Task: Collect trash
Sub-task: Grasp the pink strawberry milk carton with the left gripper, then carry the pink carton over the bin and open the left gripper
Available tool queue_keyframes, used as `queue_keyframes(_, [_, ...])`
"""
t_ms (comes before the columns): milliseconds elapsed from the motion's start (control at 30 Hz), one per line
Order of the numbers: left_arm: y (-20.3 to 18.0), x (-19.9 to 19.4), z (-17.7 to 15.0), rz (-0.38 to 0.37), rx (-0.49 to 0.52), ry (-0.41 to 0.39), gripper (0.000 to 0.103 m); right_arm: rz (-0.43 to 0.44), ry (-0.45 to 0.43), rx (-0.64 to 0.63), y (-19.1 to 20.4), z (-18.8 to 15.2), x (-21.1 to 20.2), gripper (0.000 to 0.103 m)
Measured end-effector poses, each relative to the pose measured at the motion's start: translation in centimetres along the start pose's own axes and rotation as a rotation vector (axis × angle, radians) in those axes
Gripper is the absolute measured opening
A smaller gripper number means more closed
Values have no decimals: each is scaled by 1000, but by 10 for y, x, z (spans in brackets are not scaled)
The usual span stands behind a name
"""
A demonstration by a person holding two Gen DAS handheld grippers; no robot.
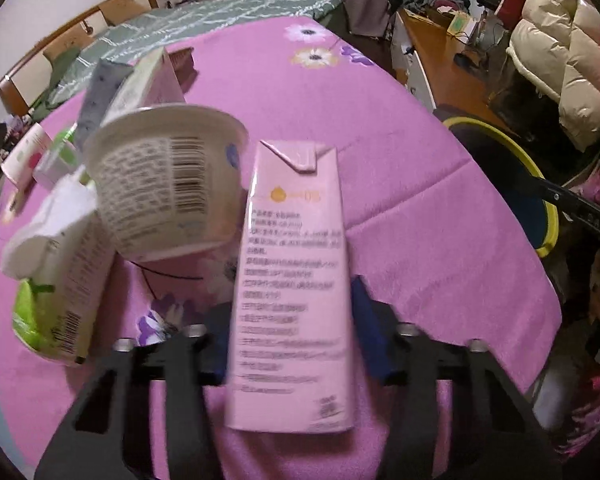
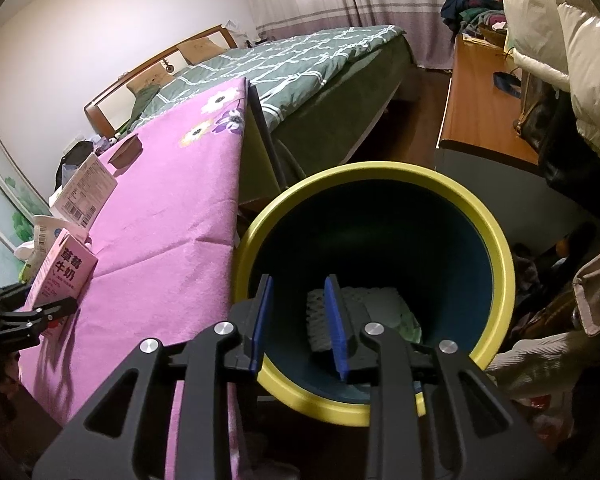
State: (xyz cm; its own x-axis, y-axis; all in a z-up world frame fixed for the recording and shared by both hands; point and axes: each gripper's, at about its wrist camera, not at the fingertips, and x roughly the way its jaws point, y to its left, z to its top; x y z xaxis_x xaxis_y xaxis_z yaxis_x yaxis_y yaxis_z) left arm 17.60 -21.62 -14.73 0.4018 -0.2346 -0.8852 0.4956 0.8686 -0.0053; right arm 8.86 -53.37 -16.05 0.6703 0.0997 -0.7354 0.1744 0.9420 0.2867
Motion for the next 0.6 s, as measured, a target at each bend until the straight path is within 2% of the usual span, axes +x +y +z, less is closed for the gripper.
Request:
queue_keyframes(300, [-22, -26, -16, -26, 61, -47, 39, 6, 3, -3, -2, 0, 0, 26])
queue_keyframes(600, [-73, -43, 12, -118, 163, -112, 39, -62, -45, 15, -18, -9, -30, 26])
